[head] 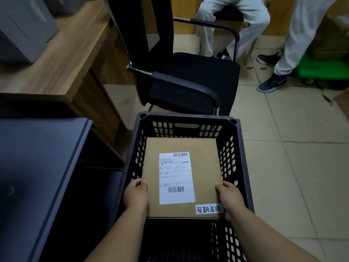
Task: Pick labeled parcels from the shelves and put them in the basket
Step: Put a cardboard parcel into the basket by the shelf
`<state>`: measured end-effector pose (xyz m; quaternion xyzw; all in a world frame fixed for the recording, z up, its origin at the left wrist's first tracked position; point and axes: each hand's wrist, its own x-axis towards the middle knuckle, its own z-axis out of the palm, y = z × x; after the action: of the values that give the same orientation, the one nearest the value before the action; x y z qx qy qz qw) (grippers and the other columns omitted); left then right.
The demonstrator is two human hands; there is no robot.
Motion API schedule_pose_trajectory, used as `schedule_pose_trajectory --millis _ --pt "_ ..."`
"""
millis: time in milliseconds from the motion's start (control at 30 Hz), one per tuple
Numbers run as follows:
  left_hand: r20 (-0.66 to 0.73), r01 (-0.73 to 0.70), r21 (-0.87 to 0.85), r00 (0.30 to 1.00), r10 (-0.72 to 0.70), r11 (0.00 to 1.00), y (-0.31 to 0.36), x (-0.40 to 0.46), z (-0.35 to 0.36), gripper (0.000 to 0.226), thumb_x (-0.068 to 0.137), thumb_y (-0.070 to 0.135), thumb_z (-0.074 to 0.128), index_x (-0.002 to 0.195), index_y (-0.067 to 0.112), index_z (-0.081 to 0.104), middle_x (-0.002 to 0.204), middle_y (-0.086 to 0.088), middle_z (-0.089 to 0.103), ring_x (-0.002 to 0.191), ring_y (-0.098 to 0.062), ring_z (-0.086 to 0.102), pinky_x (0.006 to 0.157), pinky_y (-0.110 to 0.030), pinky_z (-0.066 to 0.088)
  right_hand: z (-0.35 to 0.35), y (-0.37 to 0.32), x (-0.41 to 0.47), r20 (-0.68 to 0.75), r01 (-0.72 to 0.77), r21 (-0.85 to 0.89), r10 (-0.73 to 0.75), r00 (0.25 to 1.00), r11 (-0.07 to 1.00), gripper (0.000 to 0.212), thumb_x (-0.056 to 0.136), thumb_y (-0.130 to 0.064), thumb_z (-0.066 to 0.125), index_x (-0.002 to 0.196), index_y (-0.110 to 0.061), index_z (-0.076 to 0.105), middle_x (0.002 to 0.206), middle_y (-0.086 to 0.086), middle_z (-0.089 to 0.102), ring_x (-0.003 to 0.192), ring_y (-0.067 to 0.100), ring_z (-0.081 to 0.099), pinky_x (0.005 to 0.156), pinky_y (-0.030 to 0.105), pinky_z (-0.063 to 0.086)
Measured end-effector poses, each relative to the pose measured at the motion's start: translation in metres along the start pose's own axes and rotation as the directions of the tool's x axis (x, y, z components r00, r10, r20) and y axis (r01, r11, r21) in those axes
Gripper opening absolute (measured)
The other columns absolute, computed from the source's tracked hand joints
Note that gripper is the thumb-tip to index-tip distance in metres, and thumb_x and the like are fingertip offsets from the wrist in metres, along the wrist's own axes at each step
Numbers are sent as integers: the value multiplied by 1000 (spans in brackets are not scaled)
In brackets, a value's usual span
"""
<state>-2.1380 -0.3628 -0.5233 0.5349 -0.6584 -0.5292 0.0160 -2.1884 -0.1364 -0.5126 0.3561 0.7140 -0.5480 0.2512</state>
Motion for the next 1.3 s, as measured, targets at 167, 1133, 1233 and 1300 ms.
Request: schedule_pose_trajectory --millis 167,1133,1233,1300 --pt "-13 31 27 999 -30 999 -21 19 17 21 93 19 53 108 9 65 98 -12 69 88 -32 63 86 -43 53 12 11 22 -11 -7 -18 7 1000 1000 35 91 -18 47 125 -16 56 99 7 67 86 27 64 80 43 56" --pt "14 48 15 999 -48 999 -67 111 94 18 93 20 53 104 14 65 88 -6 65 76 -23 59 73 -33 50 53 51 132 -127 -10 -8 9 992 1000 34 89 -16 49 122 -16 58 97 7 67 79 23 63 60 29 50" --pt "32 40 30 999 -41 999 -66 111 94 21 93 21 53 108 12 64 99 -12 68 88 -31 62 84 -42 53 53 52 133 -143 3 -42 -9 990 999 35 87 -17 51 121 -17 59 99 6 67 82 24 63 75 37 55" --pt "33 31 41 999 -32 999 -66 110 93 24 94 21 52 112 11 63 97 -11 67 87 -31 62 83 -41 53 52 50 132 -145 7 -77 -18 989 997 36 88 -18 50 123 -17 58 102 5 67 84 24 62 79 38 54"
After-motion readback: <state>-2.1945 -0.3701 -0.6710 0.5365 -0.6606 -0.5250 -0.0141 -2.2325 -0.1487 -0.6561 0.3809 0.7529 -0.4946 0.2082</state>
